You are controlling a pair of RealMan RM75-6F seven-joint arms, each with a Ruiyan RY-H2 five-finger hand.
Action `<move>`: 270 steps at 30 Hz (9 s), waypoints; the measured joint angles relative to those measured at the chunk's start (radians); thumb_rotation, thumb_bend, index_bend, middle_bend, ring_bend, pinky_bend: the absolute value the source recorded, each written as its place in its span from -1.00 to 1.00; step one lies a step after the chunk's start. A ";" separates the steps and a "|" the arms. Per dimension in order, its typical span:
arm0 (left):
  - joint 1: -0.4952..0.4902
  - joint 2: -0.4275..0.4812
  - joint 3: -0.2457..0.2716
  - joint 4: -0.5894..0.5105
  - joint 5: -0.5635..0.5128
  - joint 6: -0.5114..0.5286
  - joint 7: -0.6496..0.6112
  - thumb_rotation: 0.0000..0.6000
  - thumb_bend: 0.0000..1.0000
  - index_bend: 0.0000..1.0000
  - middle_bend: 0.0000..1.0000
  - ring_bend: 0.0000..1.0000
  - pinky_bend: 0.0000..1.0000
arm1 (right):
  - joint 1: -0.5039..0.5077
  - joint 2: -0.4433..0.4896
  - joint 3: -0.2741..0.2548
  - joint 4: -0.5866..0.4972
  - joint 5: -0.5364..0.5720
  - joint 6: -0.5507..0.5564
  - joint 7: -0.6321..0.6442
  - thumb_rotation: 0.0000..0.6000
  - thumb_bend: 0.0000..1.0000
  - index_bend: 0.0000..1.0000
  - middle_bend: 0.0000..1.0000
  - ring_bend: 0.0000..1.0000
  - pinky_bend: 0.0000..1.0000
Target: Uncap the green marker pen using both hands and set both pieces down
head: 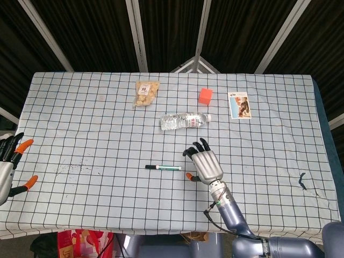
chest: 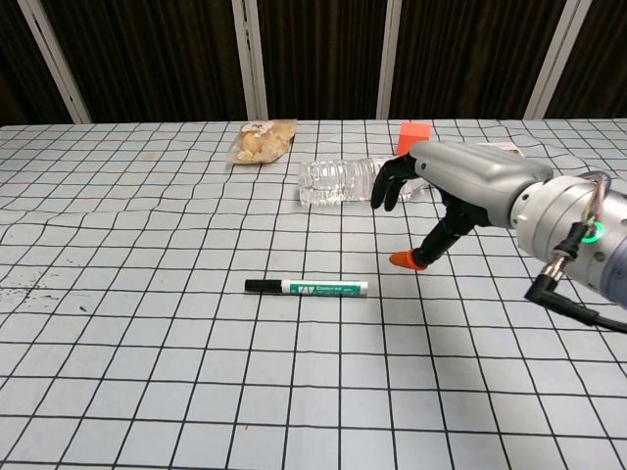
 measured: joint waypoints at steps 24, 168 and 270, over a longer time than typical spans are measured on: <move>-0.037 -0.031 -0.014 -0.019 -0.034 -0.035 0.069 1.00 -0.33 -0.71 -0.99 -1.00 -1.00 | 0.085 -0.193 -0.006 0.178 0.096 -0.009 -0.036 1.00 -0.37 -0.27 -0.20 -0.68 -0.92; -0.064 -0.044 -0.024 -0.044 0.027 -0.020 0.031 1.00 -0.33 -0.67 -0.89 -1.00 -1.00 | -0.086 0.237 0.072 0.019 -0.286 0.064 0.440 1.00 0.25 0.63 0.35 -0.20 -0.92; -0.690 -0.519 -0.230 -0.139 -0.451 -0.116 0.542 1.00 -0.33 -0.25 -0.30 -1.00 -1.00 | 0.080 0.324 0.149 -0.312 -0.235 0.074 0.414 1.00 0.39 0.84 0.48 -0.06 -0.90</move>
